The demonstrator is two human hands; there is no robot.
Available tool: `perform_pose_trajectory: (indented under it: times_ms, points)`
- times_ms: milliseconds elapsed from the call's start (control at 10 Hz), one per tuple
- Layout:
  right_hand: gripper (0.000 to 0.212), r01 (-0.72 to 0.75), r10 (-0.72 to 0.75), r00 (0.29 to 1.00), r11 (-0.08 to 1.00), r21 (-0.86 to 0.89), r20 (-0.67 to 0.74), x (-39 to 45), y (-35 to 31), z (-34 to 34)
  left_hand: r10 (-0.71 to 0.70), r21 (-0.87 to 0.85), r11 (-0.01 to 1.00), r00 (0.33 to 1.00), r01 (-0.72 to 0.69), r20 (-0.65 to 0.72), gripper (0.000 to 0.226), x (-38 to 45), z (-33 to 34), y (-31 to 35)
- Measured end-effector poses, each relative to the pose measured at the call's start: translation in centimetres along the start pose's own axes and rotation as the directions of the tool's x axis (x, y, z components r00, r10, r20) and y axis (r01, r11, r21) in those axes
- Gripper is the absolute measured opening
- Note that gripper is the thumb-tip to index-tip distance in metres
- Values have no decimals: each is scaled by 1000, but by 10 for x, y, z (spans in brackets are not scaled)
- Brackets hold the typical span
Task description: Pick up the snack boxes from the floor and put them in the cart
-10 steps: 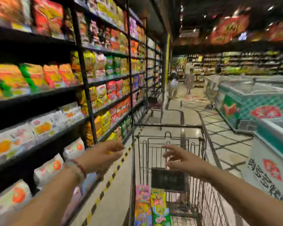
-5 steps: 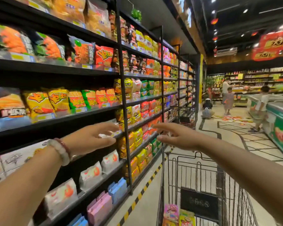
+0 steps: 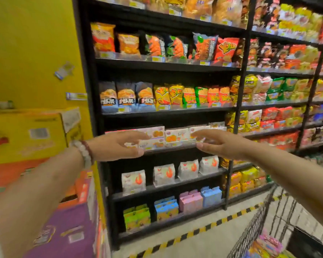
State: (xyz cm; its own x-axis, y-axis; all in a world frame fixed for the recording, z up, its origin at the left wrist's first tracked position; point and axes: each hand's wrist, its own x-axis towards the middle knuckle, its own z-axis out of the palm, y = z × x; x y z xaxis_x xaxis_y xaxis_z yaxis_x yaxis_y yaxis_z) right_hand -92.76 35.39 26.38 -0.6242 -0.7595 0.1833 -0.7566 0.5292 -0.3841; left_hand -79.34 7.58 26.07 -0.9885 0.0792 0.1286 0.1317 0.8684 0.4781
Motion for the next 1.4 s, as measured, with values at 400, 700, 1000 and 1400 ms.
perform_pose_trajectory:
  times_ms: [400, 700, 1000, 1400]
  points:
    - [46, 551, -564, 816, 825, 128, 128, 66, -240, 105, -485, 219, 790, 802, 573, -349, 58, -310, -82, -45]
    - [46, 826, -884, 438, 467, 315, 162, 27, -527, 235, -641, 132, 576, 546, 807, -539, 87, -621, -106, 7]
    - [46, 870, -982, 89, 157, 467, 165, -39, -724, 314, -752, -49, 348, 248, 936, -611, 68, -794, -106, 46]
    - [45, 762, -929, -319, -135, 634, 186, -84, -952, 463, -748, -363, 115, -160, 924, -644, 63, -962, -67, -23]
